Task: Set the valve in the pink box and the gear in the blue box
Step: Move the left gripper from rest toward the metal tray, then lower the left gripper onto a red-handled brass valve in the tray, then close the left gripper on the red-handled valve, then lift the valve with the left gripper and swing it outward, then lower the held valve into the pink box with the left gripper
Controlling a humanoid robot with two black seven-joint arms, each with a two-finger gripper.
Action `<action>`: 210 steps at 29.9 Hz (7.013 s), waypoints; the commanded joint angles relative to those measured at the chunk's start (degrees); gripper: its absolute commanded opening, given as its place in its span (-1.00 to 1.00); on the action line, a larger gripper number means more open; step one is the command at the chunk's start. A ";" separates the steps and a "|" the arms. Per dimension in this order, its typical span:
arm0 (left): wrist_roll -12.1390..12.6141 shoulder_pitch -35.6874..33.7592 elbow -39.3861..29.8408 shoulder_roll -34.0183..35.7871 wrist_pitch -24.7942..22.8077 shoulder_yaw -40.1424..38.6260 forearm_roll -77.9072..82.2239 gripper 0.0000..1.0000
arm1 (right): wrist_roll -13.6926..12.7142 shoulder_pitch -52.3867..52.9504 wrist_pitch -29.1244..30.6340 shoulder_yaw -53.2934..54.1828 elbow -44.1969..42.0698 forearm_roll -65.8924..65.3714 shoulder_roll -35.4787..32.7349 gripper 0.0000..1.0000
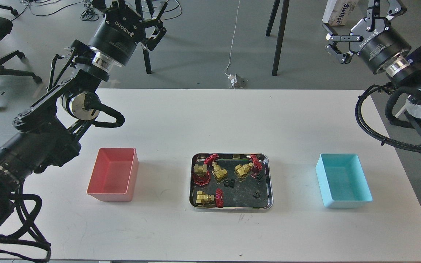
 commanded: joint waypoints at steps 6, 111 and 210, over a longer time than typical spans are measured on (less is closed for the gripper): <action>0.02 -20.60 -7.25 7.89 0.00 31.04 15.66 1.00 | -0.55 5.78 0.00 -0.02 -0.08 14.07 -6.34 0.99; 0.02 -11.57 7.68 -11.27 33.89 78.19 53.74 -0.60 | -9.61 4.48 -7.61 -3.62 -2.81 14.42 0.43 0.99; 0.02 6.27 -7.34 32.85 45.58 58.24 54.09 -0.63 | -10.84 15.12 -22.11 -0.99 -9.22 14.42 7.11 1.00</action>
